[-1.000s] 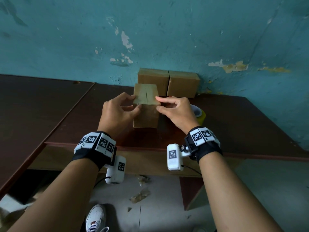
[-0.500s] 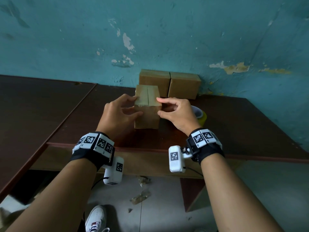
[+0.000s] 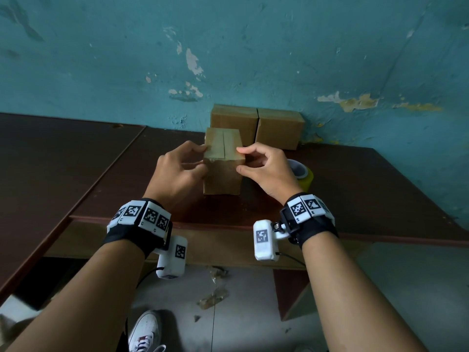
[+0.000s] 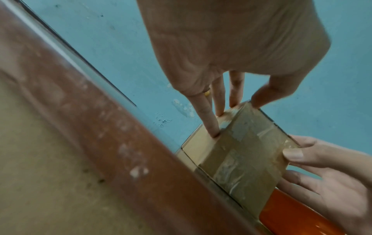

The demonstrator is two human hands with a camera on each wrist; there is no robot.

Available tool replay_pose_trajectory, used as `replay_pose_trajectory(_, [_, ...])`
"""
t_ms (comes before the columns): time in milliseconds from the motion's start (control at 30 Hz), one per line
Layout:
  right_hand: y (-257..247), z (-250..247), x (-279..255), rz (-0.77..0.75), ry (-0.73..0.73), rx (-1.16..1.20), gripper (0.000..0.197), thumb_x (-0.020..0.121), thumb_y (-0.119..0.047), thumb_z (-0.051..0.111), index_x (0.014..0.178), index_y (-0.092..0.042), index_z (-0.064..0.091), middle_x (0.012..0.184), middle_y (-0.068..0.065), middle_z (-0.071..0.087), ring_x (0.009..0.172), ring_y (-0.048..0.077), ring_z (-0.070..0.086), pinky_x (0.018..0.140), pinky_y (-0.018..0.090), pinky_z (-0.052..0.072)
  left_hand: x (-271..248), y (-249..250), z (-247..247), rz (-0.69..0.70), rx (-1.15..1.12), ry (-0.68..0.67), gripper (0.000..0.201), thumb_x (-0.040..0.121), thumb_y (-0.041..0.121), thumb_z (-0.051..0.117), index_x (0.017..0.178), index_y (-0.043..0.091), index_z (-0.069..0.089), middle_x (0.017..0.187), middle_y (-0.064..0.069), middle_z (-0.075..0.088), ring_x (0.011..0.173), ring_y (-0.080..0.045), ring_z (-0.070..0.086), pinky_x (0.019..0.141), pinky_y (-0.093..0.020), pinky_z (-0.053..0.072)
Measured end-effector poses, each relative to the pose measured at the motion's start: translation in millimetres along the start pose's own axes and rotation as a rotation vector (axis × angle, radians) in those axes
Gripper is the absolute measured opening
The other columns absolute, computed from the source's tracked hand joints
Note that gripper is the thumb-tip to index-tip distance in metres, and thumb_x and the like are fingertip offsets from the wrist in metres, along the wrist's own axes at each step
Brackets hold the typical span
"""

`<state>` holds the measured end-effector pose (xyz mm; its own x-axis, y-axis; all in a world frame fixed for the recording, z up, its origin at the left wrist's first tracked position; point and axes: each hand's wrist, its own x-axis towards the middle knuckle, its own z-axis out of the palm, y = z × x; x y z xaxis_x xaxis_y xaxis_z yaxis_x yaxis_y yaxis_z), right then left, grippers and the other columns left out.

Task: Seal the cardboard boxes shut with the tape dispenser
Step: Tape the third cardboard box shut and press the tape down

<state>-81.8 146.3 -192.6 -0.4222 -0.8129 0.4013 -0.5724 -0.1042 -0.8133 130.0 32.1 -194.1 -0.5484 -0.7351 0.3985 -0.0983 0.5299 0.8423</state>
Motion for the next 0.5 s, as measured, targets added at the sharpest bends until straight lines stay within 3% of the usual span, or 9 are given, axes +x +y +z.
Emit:
replay_pose_trajectory(100, [-3.6,-3.3,1.6,0.063,-0.009,0.084,0.037,0.086,-0.013,0.072,0.119,-0.026,0.080,0.117,-0.005,0.077,0.108,0.017,0.073,0.101,0.049,0.060,1.1,3.2,1.5,-0.035,-0.062,0.055,0.015,0.100,0.026,0.063,0.104,0.023,0.077,0.085,0.006,0.075,0.073,0.000,0.066,0.066,-0.019,0.049])
replay_pose_trajectory(200, [-11.5,-3.3,0.0,0.108,-0.006,0.171,0.024,0.101,-0.015,0.062,0.116,-0.020,0.081,0.112,0.005,0.076,0.110,0.020,0.071,0.098,0.047,0.061,3.1,7.2,9.7,-0.058,-0.029,0.115,0.037,0.101,0.053,0.063,0.083,0.021,0.069,0.072,0.010,0.071,0.065,0.001,0.063,0.063,-0.021,0.047])
replay_pose_trajectory(267, [-13.7,-1.9,-0.2,0.093,-0.001,0.158,0.017,0.102,-0.025,0.069,0.111,-0.018,0.081,0.111,0.003,0.078,0.109,0.016,0.072,0.095,0.046,0.063,4.3,7.3,14.5,-0.075,-0.005,0.149,0.043,0.094,0.066,0.067,0.084,0.025,0.069,0.079,0.014,0.073,0.073,0.001,0.067,0.066,-0.025,0.051])
replay_pose_trajectory(367, [-11.7,-0.1,0.4,0.064,0.010,0.122,0.022,0.095,-0.035,0.079,0.110,-0.018,0.080,0.108,-0.004,0.078,0.105,0.011,0.073,0.095,0.048,0.063,5.7,4.8,17.7,-0.086,0.086,0.145,0.052,0.082,0.082,0.065,0.096,0.032,0.069,0.101,0.016,0.076,0.096,-0.003,0.071,0.082,-0.039,0.061])
replay_pose_trajectory(500, [-4.0,1.2,1.8,0.028,0.020,0.091,0.033,0.086,-0.044,0.085,0.111,-0.023,0.080,0.107,-0.008,0.078,0.107,0.011,0.073,0.098,0.051,0.060,3.9,9.3,16.4,-0.087,0.130,0.130,0.045,0.082,0.072,0.076,0.102,0.033,0.066,0.102,0.017,0.074,0.095,0.002,0.069,0.088,-0.042,0.062])
